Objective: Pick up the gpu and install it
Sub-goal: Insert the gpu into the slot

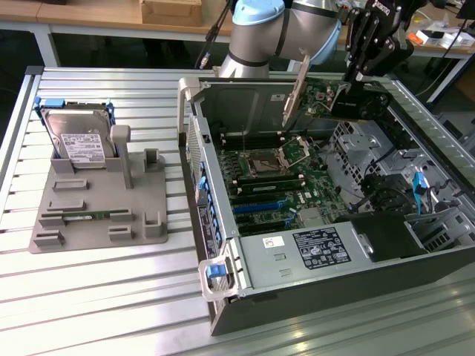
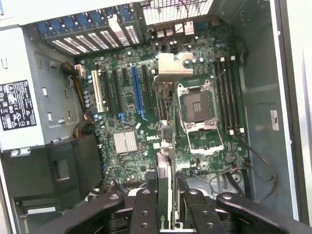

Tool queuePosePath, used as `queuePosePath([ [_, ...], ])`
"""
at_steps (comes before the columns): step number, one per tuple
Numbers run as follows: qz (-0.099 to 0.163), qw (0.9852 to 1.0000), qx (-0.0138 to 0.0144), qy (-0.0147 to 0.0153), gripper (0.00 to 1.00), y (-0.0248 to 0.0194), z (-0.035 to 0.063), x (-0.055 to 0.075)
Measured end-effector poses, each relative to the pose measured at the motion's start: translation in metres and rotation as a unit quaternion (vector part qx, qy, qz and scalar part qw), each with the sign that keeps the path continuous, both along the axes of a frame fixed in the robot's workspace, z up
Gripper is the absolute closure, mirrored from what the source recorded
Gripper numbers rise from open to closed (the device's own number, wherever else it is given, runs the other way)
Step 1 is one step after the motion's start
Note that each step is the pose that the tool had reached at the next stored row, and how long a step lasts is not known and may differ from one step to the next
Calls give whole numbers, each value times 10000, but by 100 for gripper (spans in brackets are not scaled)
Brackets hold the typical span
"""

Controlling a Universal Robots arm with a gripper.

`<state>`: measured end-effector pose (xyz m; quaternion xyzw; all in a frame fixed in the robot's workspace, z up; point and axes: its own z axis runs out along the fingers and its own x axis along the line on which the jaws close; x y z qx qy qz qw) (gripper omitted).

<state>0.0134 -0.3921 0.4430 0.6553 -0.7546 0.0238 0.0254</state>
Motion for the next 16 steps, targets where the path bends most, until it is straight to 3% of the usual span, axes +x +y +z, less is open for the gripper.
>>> queuePosePath([
  [8,395,9992,1,0,75,0,-2,0],
  [9,400,9992,45,-2,75,0,-2,0],
  [10,400,9991,168,-7,75,0,-2,0],
  [11,400,9987,324,-13,75,-2,-2,0],
  [12,400,9983,417,-17,75,-3,-2,0],
  [14,400,9978,532,-22,75,-5,-2,0],
  [16,447,9974,567,-20,75,-11,-8,0],
])
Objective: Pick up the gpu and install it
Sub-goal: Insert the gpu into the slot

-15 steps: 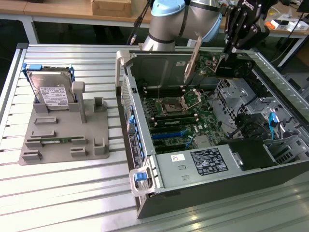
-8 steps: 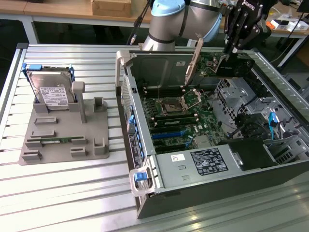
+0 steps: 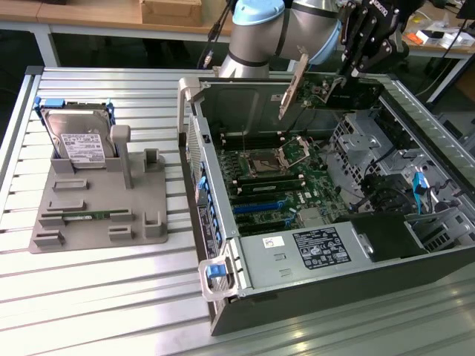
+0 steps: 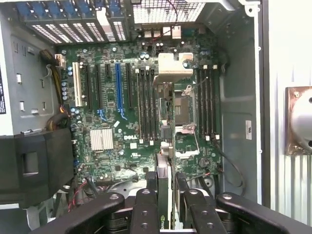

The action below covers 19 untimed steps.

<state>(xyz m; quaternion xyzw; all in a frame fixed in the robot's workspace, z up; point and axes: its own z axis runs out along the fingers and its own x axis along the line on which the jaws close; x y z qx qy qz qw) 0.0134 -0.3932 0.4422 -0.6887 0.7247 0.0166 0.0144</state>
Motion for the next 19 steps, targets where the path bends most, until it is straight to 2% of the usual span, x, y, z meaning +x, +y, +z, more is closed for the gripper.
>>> queuePosePath([
  [2,11,10000,19,0,75,-1,-17,0],
  [19,31,10000,52,0,75,-1,-150,0],
])
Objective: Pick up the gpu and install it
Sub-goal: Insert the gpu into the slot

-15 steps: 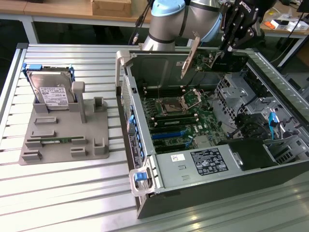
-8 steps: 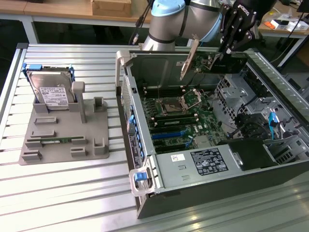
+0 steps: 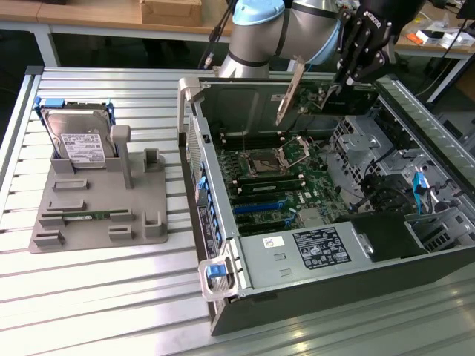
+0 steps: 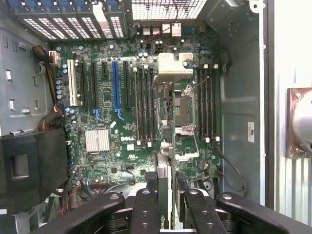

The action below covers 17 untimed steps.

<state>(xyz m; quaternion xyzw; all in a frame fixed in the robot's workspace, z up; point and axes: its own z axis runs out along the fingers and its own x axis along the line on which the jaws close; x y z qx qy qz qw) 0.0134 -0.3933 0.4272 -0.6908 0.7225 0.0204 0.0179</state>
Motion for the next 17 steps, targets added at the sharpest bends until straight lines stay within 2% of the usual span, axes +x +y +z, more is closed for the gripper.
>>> queuePosePath([
  [17,15,10000,22,0,75,0,-89,0],
])
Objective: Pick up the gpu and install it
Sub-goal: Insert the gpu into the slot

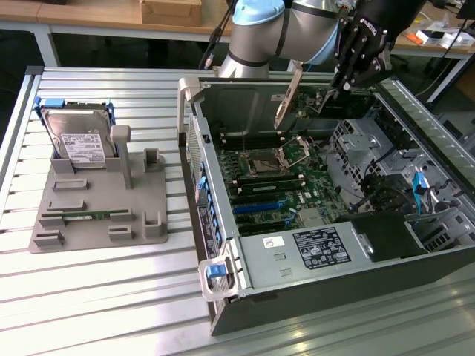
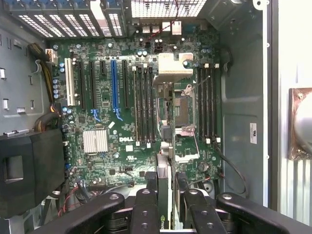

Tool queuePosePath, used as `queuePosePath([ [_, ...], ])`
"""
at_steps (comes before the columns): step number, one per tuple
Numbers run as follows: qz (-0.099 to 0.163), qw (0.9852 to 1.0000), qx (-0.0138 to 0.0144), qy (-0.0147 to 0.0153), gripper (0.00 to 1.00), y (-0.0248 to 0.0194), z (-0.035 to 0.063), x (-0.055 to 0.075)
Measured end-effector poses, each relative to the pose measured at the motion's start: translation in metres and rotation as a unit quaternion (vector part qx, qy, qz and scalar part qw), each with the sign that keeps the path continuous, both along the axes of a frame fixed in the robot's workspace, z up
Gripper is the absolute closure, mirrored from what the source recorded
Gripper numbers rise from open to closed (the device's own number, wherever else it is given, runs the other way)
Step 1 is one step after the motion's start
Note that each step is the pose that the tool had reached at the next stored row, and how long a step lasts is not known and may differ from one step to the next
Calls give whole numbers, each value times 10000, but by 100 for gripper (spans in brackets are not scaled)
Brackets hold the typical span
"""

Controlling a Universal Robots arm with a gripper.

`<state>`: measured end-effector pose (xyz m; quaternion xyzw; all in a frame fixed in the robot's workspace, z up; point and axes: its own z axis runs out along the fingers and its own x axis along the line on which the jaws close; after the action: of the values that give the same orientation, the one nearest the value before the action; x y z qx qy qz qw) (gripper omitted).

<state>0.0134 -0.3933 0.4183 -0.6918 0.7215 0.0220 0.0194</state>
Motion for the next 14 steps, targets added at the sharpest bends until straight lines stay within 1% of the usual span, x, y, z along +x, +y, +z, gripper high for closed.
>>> queuePosePath([
  [11,9,10000,14,0,75,-1,-78,-1],
  [13,9,10000,19,0,75,-11,-89,-3],
  [14,9,10000,26,0,75,-26,-95,-3],
])
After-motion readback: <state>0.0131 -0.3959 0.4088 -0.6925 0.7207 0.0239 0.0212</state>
